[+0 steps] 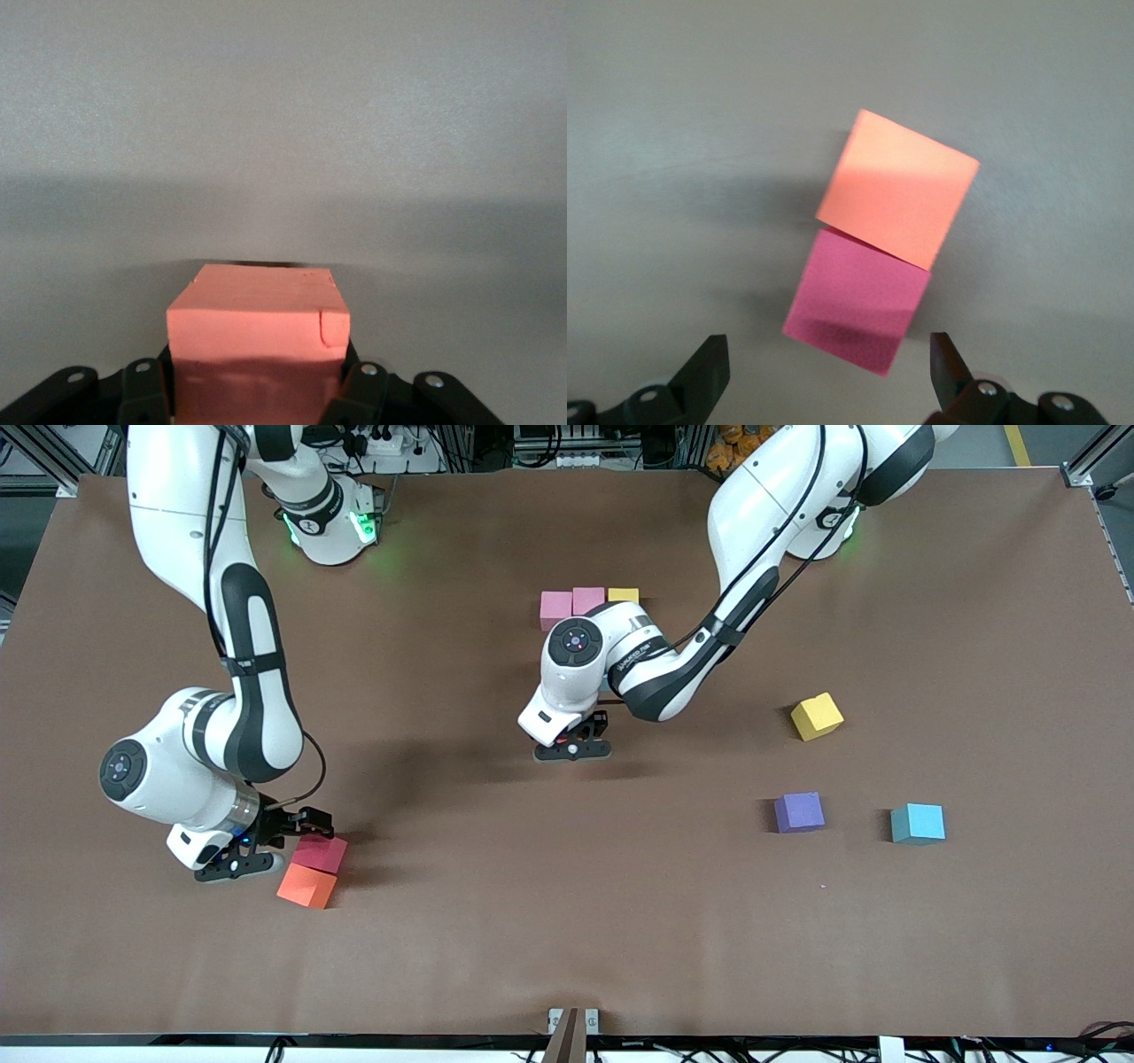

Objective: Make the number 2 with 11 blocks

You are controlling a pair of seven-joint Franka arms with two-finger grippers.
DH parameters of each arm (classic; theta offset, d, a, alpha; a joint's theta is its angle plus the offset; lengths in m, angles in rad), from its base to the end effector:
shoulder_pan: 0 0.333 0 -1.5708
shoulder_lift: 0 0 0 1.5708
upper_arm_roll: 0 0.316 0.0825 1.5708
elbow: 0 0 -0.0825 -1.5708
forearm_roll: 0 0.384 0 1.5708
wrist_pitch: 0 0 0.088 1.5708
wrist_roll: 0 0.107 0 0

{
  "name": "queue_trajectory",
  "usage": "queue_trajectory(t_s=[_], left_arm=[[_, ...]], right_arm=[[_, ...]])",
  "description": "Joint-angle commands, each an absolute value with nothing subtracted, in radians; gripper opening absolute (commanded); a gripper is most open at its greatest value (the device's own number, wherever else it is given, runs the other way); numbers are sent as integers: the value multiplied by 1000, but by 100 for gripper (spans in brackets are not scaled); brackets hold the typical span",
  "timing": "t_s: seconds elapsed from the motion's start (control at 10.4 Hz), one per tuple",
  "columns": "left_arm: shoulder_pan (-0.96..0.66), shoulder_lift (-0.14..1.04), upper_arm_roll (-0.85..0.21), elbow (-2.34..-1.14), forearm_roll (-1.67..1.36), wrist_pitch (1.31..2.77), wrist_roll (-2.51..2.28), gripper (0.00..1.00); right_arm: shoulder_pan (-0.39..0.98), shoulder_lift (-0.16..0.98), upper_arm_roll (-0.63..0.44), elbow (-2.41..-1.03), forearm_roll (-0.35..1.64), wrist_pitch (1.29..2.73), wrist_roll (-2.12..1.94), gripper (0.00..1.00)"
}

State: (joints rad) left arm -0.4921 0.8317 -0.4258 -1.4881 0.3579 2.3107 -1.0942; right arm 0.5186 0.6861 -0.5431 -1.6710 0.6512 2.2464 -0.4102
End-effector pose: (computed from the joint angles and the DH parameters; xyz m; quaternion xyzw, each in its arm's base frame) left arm 0.4862 -0.5331 0.2142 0.9984 0.0392 0.0053 0.0412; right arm 0.6801 0.0449 0.2493 -0.9954 -0.0390 -0.0309 0.0814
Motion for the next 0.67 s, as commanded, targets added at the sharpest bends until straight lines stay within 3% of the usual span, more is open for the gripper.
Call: queue_trajectory(t_s=[0.0,0.58], left_arm=[[-514,850,-417,-1476,406,2310,-1117,41],[-520,858,-417,-1479,422,2310,-1137,43]], right_arm=[[508,704,-526,-1664,672,2252,-281,100],[548,755,-511,-1723,755,2433,-215,100]])
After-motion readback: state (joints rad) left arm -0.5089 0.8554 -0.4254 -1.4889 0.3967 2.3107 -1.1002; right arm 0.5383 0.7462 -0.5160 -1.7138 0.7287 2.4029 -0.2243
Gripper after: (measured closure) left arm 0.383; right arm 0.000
